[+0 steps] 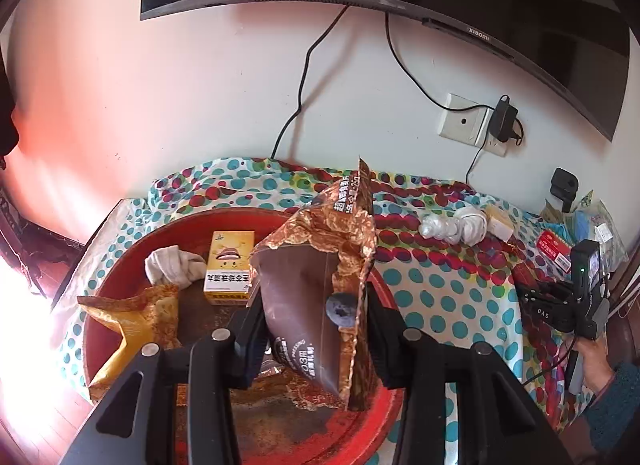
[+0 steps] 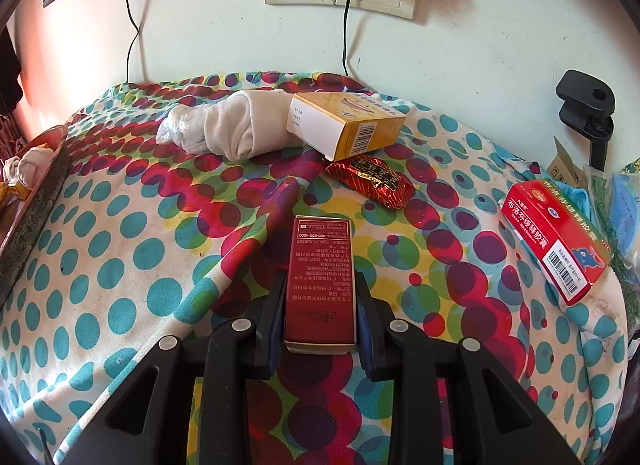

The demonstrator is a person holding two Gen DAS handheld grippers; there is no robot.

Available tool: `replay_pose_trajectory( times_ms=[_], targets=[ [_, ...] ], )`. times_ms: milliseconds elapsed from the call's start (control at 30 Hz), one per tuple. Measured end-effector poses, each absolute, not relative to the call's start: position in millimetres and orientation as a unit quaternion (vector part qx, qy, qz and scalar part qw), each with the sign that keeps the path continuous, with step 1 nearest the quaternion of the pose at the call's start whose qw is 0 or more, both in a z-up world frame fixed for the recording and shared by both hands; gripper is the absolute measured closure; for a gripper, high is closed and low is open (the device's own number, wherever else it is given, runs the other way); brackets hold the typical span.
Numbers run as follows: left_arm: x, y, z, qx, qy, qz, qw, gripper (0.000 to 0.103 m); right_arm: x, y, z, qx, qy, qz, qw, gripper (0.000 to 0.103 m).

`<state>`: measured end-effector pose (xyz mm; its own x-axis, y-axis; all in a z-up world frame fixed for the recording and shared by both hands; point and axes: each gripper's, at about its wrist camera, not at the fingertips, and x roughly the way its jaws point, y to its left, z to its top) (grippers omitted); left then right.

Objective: Organize objects
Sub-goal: 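Carry the brown wafer packet to the red tray and open the left gripper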

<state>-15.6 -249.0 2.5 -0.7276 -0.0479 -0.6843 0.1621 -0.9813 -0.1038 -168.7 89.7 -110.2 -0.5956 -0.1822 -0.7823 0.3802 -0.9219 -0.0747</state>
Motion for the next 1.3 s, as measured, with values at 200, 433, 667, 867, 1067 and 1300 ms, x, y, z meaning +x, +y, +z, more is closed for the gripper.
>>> replay_pose_trajectory(
  times_ms=[200, 433, 667, 867, 1067, 1300],
  targets=[
    [-11.4, -272.9, -0.7, 0.369, 0.081, -0.922, 0.082, 0.06, -167.4, 87.5, -110.2, 0.419, 0.124, -0.886, 0.156, 0.075],
    [-14.0, -304.2, -24.1, 0.394, 0.093, -0.906, 0.128, 0.06, -168.0, 88.1, -110.3, 0.419, 0.123, -0.886, 0.156, 0.075],
    [-23.4, -299.7, -42.8, 0.407, 0.072, -0.901, 0.133, 0.06, -169.2, 89.7, -110.3, 0.42, 0.12, -0.885, 0.159, 0.075],
    [-27.3, -299.2, -49.6, 0.405, 0.05, -0.9, 0.153, 0.06, -169.6, 89.8, -110.3, 0.421, 0.117, -0.885, 0.16, 0.075],
    [-29.3, -305.9, -55.6, 0.399, 0.061, -0.898, 0.173, 0.06, -170.1, 90.3, -110.2, 0.421, 0.115, -0.885, 0.16, 0.075],
    [-34.4, -304.0, -63.4, 0.398, 0.053, -0.897, 0.187, 0.059, -170.1, 90.5, -110.5, 0.42, 0.119, -0.886, 0.158, 0.075]
  ],
)
